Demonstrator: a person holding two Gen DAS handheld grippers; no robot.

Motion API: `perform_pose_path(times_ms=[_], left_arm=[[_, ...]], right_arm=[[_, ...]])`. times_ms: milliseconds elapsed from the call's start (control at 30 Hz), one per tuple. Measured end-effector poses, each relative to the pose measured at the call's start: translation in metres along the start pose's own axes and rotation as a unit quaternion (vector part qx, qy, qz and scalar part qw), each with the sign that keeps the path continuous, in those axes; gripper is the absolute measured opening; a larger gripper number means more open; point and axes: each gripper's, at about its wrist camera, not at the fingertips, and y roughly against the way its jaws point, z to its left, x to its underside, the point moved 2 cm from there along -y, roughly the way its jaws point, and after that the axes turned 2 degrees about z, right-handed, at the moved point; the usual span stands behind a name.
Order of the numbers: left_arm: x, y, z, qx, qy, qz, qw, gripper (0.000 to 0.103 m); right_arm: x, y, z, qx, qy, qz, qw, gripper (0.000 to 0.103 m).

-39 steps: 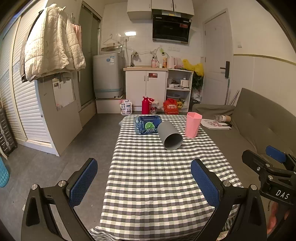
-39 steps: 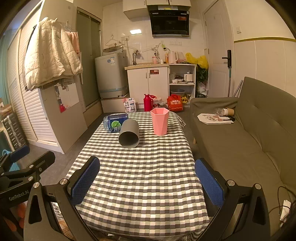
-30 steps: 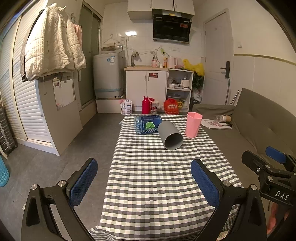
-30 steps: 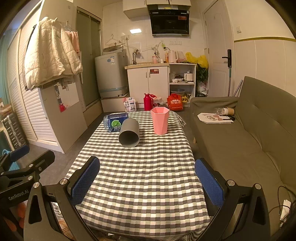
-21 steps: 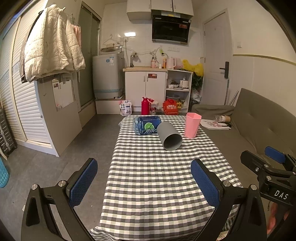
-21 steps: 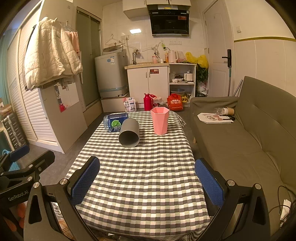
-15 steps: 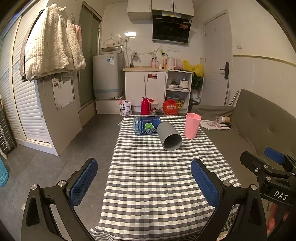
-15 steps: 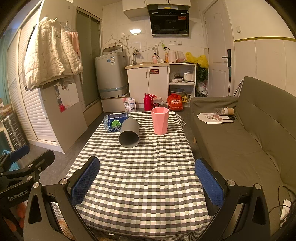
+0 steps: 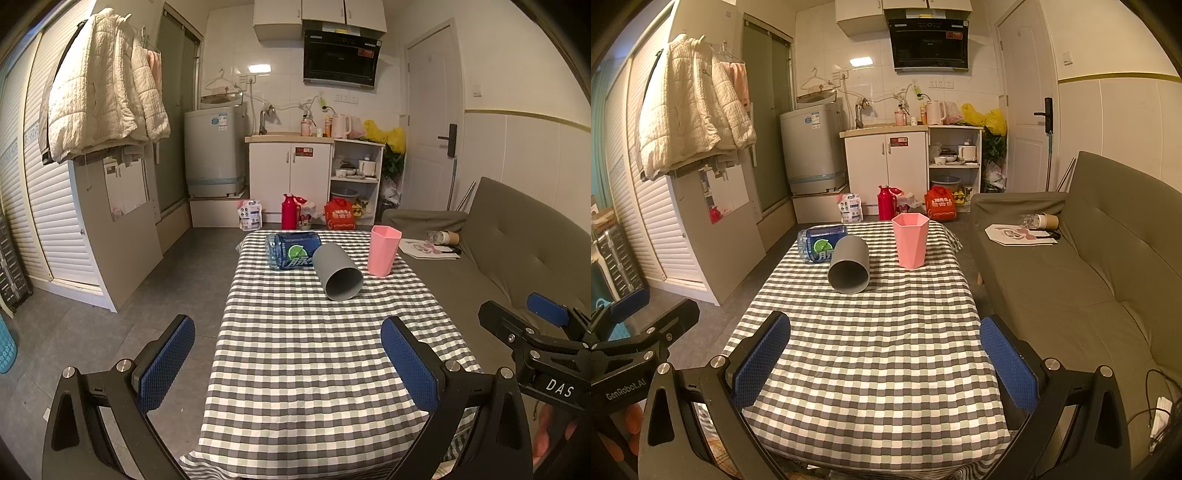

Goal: Flip cup upside down

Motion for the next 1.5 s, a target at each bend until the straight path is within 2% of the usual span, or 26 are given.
perform_pose_path(times_ms=[1000,1300,1500], left_arm=[[-0.001,-0.003,-0.003,0.0,0.001,0.004,1.0,0.103],[-0.003,-0.044,0.0,-0.007,0.01,0.045,0.9989,0.103],[-0.013,-0.103,0.007,-0.012,0.015,0.076,0.9969,0.103]], right_arm=[[0.0,-0.002,0.005,-0.001,-0.002,0.006,1.0,0.103],[-0.006,-0.029,-0.013,0.005,-0.021,0.029,0.999,0.103],[-0.032,-0.073,-0.035,0.023,-0.023,0.031,0.999,0.103]])
